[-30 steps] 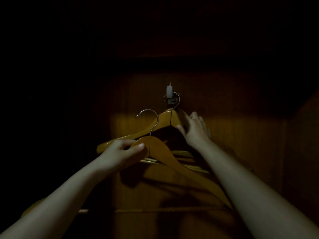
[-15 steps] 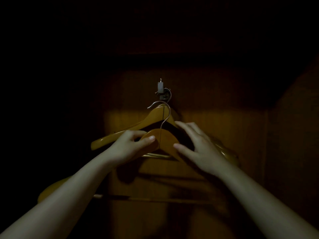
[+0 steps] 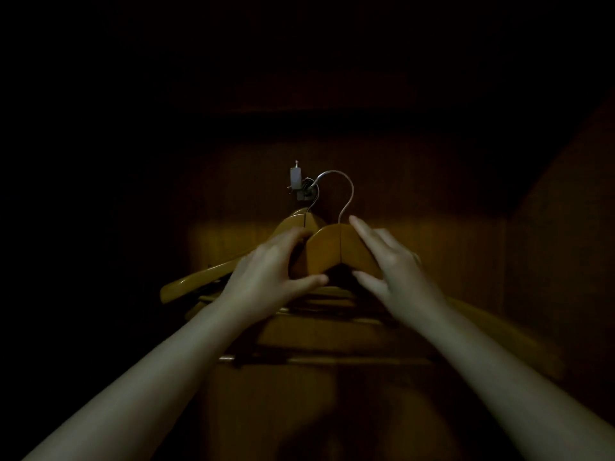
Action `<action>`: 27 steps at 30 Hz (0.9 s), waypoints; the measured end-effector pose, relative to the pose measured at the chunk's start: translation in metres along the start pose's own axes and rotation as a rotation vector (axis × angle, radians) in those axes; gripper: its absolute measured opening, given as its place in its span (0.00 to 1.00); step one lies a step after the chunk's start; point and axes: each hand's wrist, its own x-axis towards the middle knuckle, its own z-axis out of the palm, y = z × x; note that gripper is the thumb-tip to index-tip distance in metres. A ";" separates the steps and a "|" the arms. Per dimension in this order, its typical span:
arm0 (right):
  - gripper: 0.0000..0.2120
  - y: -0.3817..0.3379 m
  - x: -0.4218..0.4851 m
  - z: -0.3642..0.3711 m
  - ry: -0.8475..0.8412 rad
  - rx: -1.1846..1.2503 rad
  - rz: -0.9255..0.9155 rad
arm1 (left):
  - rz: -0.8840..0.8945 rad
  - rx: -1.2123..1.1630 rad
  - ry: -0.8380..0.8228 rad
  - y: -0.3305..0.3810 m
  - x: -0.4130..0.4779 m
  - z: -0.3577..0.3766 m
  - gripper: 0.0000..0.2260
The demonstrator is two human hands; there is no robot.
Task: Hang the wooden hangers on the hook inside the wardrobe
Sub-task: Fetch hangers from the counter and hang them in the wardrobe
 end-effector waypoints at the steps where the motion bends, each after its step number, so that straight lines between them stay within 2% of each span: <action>1: 0.38 0.002 0.003 -0.001 0.004 0.010 0.020 | 0.060 0.175 0.044 -0.003 0.000 0.001 0.31; 4: 0.37 0.007 0.016 -0.002 0.020 0.042 0.088 | 0.105 0.380 0.111 -0.011 0.009 0.002 0.28; 9: 0.36 0.002 0.054 0.003 0.025 0.050 0.165 | 0.049 0.358 0.175 -0.022 0.037 0.000 0.24; 12: 0.36 -0.003 0.071 0.012 -0.026 0.018 0.192 | -0.007 0.286 0.110 -0.036 0.045 -0.005 0.21; 15: 0.37 -0.009 0.078 0.021 -0.088 -0.006 0.220 | -0.063 0.257 0.016 -0.048 0.046 -0.005 0.23; 18: 0.36 -0.014 0.078 0.034 -0.142 0.007 0.233 | -0.109 0.237 -0.012 -0.058 0.038 0.003 0.25; 20: 0.31 -0.016 0.074 0.042 -0.164 0.000 0.243 | -0.129 0.213 -0.019 -0.066 0.032 0.010 0.25; 23: 0.18 -0.017 0.068 0.050 -0.160 -0.104 0.212 | -0.171 0.161 -0.021 -0.074 0.027 0.022 0.26; 27: 0.15 -0.016 0.067 0.054 -0.165 -0.241 0.202 | -0.193 0.178 0.046 -0.082 0.026 0.033 0.27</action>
